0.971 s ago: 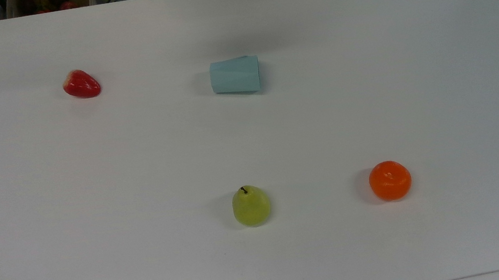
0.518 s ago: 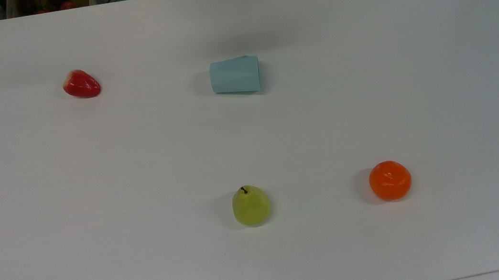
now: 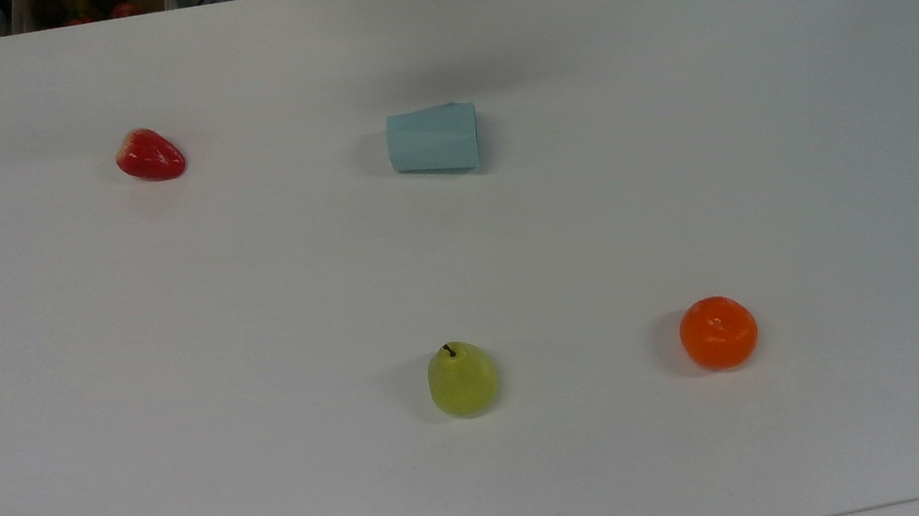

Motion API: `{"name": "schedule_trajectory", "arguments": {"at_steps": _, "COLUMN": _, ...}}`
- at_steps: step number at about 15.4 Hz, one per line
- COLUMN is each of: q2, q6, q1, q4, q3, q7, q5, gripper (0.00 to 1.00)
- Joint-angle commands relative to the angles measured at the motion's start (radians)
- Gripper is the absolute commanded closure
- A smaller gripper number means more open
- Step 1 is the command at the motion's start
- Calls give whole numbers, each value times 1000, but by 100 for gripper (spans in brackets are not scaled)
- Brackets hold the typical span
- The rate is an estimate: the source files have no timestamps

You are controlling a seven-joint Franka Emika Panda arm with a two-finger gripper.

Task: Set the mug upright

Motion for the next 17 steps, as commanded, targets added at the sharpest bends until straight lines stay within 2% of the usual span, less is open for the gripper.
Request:
{"name": "schedule_trajectory", "arguments": {"at_steps": 1, "q2": -8, "q6": -5, "q1": 26, "q4": -13, "q3": 40, "q7": 24, "q5": -15, "gripper": 0}}
{"name": "schedule_trajectory", "arguments": {"at_steps": 6, "q2": -11, "q6": -5, "q1": 27, "q4": -17, "q3": 190, "q7": 179, "q5": -30, "gripper": 0}}
{"name": "schedule_trajectory", "arguments": {"at_steps": 10, "q2": 9, "q6": -2, "q1": 30, "q4": -36, "q3": 291, "q7": 289, "q5": -102, "gripper": 0}}
{"name": "schedule_trajectory", "arguments": {"at_steps": 17, "q2": 119, "q6": -28, "q1": 155, "q4": -39, "q3": 302, "q7": 475, "q5": -380, "gripper": 0}}
